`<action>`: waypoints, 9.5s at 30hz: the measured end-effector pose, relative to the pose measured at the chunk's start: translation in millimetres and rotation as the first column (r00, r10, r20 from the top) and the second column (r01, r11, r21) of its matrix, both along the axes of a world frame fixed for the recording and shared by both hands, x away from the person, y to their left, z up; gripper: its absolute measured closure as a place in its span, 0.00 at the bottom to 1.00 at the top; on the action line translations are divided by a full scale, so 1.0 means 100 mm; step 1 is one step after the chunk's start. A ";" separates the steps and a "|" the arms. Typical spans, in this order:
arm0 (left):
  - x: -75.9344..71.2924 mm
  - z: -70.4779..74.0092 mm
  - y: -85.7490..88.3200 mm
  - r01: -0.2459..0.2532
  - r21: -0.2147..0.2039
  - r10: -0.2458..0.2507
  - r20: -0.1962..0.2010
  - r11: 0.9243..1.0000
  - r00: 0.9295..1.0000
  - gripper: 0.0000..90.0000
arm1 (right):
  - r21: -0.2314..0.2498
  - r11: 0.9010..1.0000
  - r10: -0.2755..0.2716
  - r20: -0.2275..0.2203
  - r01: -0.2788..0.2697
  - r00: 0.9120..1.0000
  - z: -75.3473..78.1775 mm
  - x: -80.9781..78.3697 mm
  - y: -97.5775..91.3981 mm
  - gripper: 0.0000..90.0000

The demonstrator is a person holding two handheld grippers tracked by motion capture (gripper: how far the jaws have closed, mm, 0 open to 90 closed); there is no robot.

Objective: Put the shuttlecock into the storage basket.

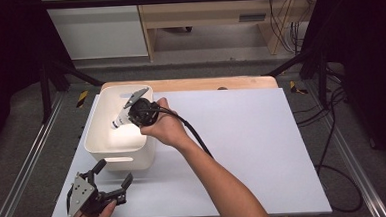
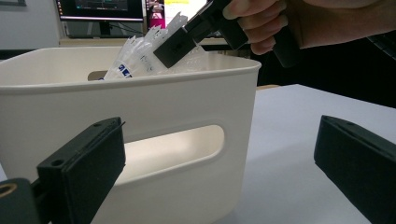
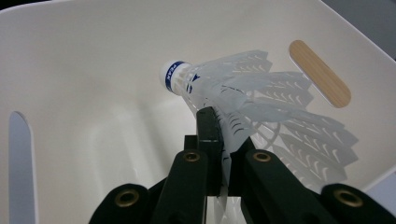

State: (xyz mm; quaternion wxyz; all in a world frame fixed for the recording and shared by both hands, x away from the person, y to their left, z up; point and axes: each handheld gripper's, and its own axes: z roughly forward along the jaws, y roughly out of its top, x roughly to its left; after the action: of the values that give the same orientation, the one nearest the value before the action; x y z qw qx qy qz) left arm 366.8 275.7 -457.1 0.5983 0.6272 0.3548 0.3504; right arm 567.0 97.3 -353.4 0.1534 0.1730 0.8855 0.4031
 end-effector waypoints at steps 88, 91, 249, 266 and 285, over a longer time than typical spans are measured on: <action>-0.01 0.00 0.02 -0.009 -0.006 0.009 -0.002 1.000 1.000 0.02 | 0.185 0.979 -0.069 -0.058 0.079 0.996 0.26 -0.18 -0.20 0.40; -0.01 0.00 0.02 -0.009 -0.008 0.009 -0.001 1.000 1.000 0.02 | 0.179 0.980 -0.072 -0.059 0.082 0.996 0.26 -0.19 -0.20 0.38; -0.03 -0.03 0.13 -0.049 -0.019 0.049 -0.010 0.999 0.999 0.02 | 0.477 0.740 -0.587 0.114 0.474 0.802 -0.50 -1.34 -3.77 0.03; -0.04 -0.03 0.13 -0.037 -0.013 0.037 -0.004 0.999 0.999 0.01 | 0.487 0.744 -0.586 0.145 0.458 0.797 -0.70 -1.60 -3.90 0.03; -0.04 -0.05 0.12 -0.015 -0.042 0.014 -0.014 0.999 1.000 0.01 | 0.519 0.782 -0.482 0.155 0.344 0.862 -0.99 -1.61 -3.74 0.03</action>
State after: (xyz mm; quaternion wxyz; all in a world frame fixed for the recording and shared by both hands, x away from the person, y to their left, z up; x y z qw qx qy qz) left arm 363.2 287.5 -461.8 0.6064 0.6142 0.3709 0.3426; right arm 405.6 -276.3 -452.5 0.3150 0.3379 0.6680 0.5835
